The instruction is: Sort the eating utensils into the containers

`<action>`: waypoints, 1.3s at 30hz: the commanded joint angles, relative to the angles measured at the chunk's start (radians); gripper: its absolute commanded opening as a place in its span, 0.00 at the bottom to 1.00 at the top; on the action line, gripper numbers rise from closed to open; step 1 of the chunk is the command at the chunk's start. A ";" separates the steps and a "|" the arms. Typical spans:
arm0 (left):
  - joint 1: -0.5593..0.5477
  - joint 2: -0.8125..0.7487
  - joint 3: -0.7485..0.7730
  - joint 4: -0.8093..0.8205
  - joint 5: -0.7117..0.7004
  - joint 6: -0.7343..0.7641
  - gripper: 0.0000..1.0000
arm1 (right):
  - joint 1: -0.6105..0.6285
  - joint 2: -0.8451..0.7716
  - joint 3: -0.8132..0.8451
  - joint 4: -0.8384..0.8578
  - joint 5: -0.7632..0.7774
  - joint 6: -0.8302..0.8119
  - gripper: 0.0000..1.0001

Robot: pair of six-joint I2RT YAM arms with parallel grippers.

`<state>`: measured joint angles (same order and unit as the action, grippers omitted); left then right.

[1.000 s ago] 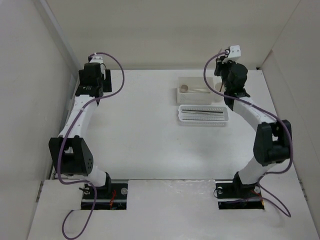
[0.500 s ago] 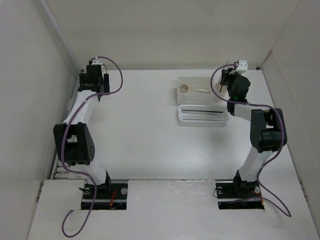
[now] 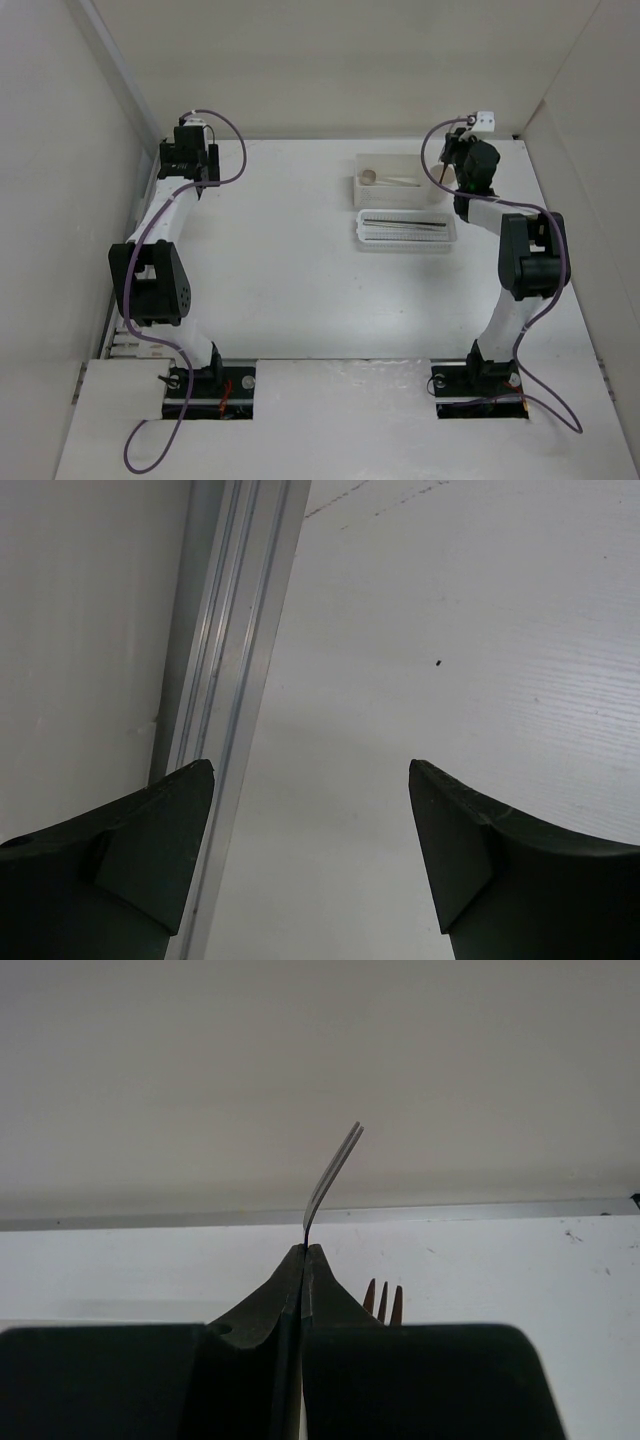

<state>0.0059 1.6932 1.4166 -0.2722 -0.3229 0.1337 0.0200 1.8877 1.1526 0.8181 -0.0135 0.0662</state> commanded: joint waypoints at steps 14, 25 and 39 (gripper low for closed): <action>-0.001 -0.020 0.036 0.016 -0.024 -0.002 0.76 | -0.005 -0.033 -0.004 -0.051 0.037 -0.089 0.00; -0.001 -0.029 0.018 0.016 -0.033 0.007 0.76 | -0.005 -0.053 -0.014 -0.071 0.101 -0.098 0.62; -0.001 -0.079 0.018 0.034 -0.044 0.007 0.76 | -0.095 -0.427 0.071 -0.443 0.291 -0.128 1.00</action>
<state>0.0059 1.6852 1.4166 -0.2714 -0.3420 0.1349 -0.0135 1.5192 1.1400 0.5636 0.1135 -0.0624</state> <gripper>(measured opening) 0.763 0.993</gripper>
